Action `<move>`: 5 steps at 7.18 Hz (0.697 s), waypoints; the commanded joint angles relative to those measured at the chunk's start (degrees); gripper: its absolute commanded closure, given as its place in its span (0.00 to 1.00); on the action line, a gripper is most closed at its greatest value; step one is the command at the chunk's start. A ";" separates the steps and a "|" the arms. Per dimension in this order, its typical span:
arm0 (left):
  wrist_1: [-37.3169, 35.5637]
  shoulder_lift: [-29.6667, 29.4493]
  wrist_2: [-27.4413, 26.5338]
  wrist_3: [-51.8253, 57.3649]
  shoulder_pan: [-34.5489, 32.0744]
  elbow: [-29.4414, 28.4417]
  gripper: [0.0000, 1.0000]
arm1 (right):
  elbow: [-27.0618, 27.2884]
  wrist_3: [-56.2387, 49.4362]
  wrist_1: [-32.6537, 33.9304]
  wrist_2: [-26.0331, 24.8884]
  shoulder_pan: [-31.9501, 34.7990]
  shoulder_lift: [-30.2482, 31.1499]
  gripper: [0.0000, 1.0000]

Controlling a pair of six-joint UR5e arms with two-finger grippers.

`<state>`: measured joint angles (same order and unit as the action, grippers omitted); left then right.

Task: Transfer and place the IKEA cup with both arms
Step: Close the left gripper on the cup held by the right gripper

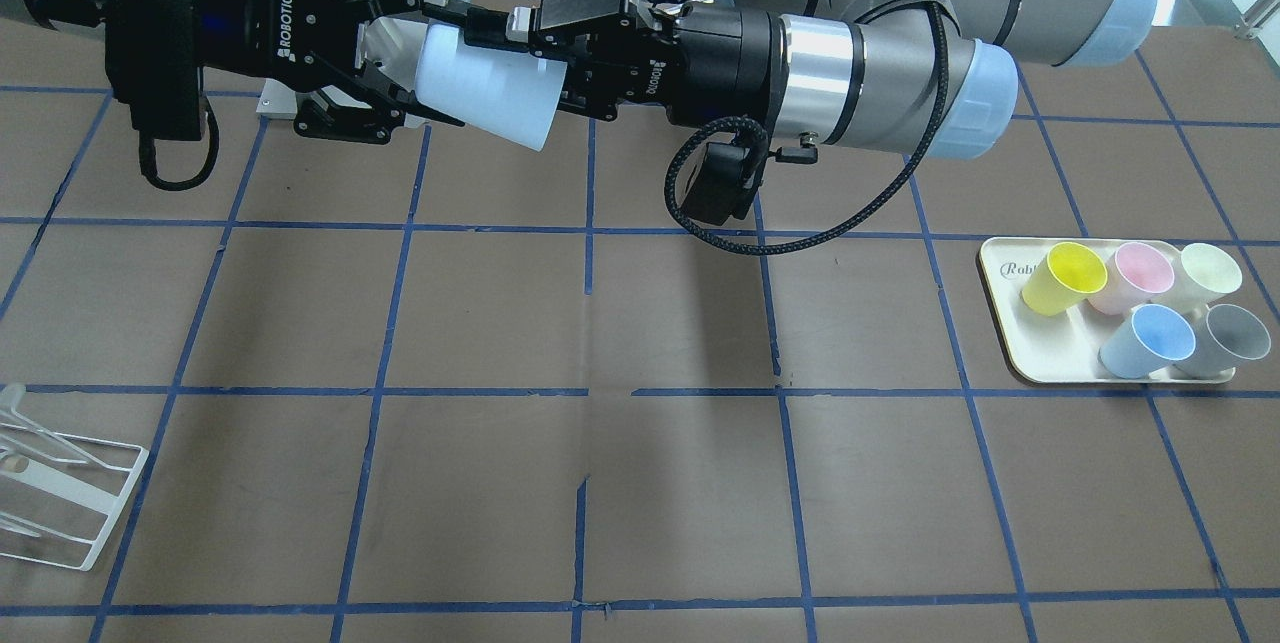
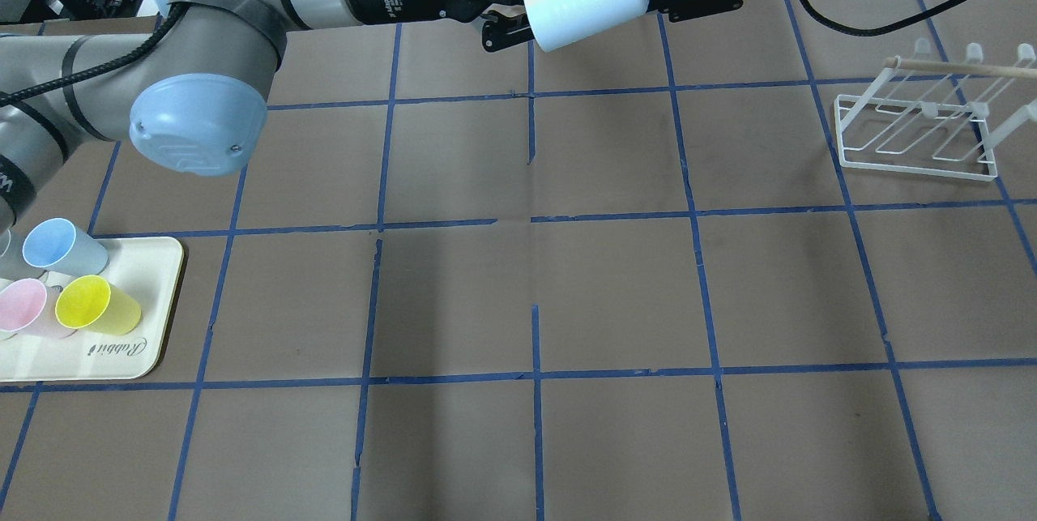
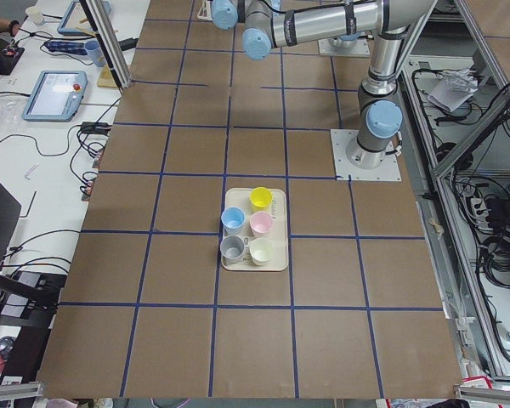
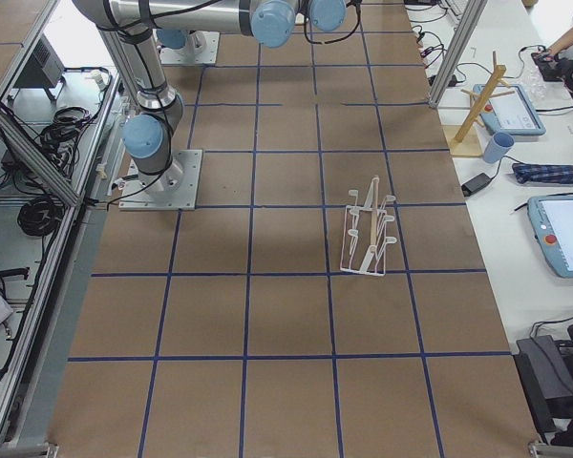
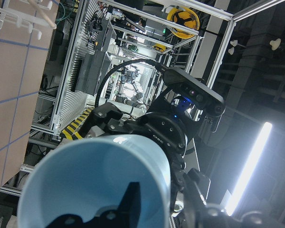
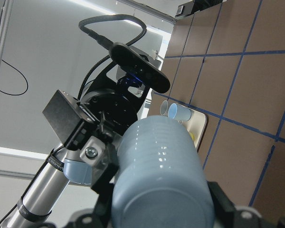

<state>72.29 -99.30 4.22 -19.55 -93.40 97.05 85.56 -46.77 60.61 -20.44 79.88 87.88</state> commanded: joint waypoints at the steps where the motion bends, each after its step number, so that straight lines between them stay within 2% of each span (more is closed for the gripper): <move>1: -0.22 0.07 -0.09 -0.67 0.06 -0.02 0.81 | 0.13 0.01 -0.14 -0.91 -0.17 1.06 0.53; 2: -0.22 0.07 -0.09 -0.84 0.06 -0.10 0.81 | 0.13 0.10 -0.23 -0.83 -0.17 1.15 0.48; 3: -0.22 0.07 -0.09 -1.80 0.06 -0.10 0.80 | 0.13 0.53 -0.14 -0.91 -0.08 1.24 0.15; 4: -1.01 0.07 -0.09 -2.59 0.06 -0.10 0.80 | 0.13 0.63 -0.14 -1.26 -0.08 1.67 0.00; 5: -2.41 0.07 -0.09 -4.08 0.06 -0.10 0.80 | -0.30 0.54 0.12 -4.31 -0.08 2.03 0.00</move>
<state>71.18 -99.24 4.13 -22.15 -93.33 96.96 85.58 -46.25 60.52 -22.33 79.79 89.47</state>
